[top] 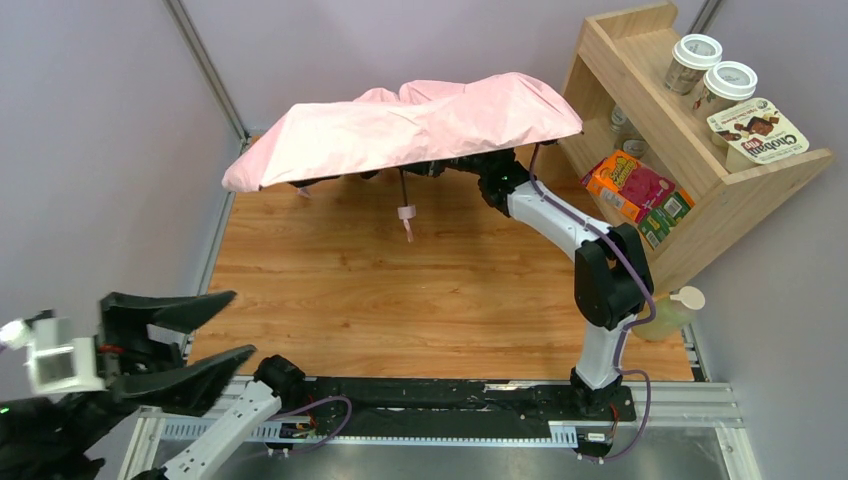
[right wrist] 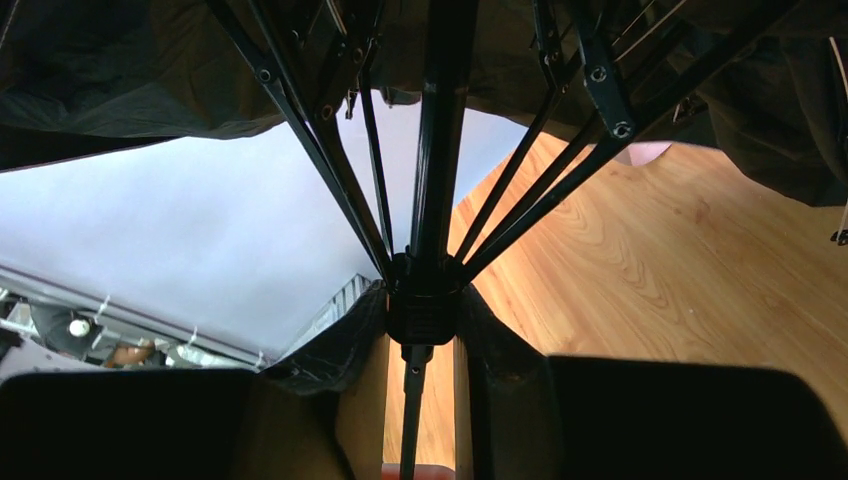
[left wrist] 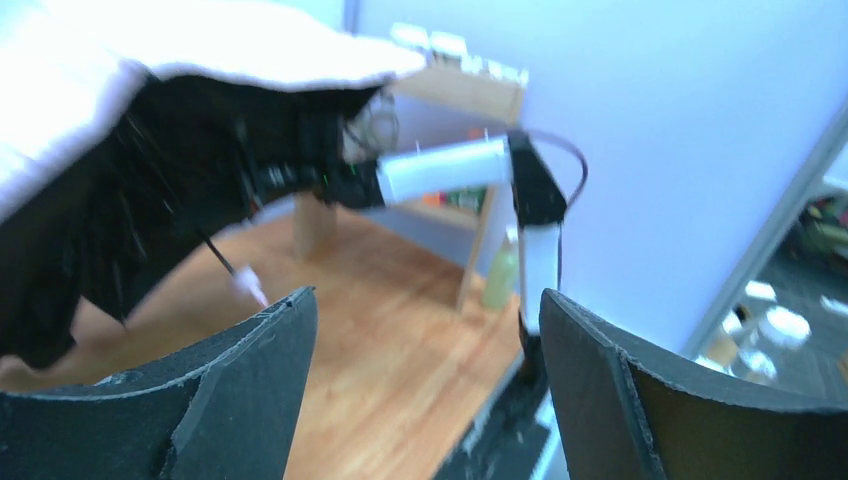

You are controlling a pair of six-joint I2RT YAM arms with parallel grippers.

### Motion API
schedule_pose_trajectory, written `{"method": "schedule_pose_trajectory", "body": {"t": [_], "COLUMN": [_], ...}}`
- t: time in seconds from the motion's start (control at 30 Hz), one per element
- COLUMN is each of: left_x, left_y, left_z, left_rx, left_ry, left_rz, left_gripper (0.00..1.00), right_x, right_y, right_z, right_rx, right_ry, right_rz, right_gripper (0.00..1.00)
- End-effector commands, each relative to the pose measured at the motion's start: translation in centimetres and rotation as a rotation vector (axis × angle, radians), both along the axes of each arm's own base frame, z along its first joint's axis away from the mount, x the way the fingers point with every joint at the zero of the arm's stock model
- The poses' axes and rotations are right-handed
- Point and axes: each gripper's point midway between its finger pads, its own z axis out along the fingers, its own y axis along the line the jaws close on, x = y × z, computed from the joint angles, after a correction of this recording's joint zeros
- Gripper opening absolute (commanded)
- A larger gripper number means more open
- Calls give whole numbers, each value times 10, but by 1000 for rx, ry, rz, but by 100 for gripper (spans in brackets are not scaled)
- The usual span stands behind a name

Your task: Put away the umbrella

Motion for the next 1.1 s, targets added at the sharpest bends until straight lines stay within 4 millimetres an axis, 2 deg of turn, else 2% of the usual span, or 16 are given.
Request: {"method": "schedule_pose_trajectory", "body": {"t": [0.0,0.03,0.07,0.1,0.2,0.27,0.4,0.53,0.67,0.8,0.87,0.9,0.93,0.97,1.0,1.07], "left_x": [46,54,68,75,103,124,150,173,177,168,168,168,168,173,174,187], "left_y": [19,35,33,50,31,10,-25,-19,-20,-15,-16,-17,-24,-32,-46,-71], "left_z": [39,46,49,54,70,66,35,6,-8,-5,-11,-18,-17,-29,-17,-16], "left_rx": [-65,-102,-122,-162,-134,-67,96,150,151,134,132,133,116,125,78,42], "left_ry": [88,120,184,216,261,312,413,466,463,449,450,458,453,468,429,391], "left_rz": [234,332,364,463,461,433,365,466,475,473,466,463,430,408,341,252], "left_gripper": [88,88,88,88,88,88,88,87,75,78,73,64,60,53,51,37], "right_x": [-24,-24,-26,-27,-29,-29,-31,-38,-46,-49,-55,-61,-67,-72,-80,-101], "right_y": [-7,-8,-8,-9,-11,-11,-12,-15,-18,-19,-18,-16,-13,-10,-5,7], "right_z": [27,23,23,22,19,20,25,29,32,31,32,32,33,33,33,34], "right_rx": [20,6,-2,-9,-28,-31,-27,-34,-33,-42,-34,-27,-25,-29,-31,-19], "right_ry": [-187,-190,-201,-211,-223,-229,-238,-254,-266,-282,-303,-319,-344,-361,-374,-395], "right_rz": [89,89,96,100,97,97,101,109,122,127,143,164,181,190,201,219], "right_gripper": [0,0,0,0,0,0,0,0,0,0,0,0,0,0,0,0]}}
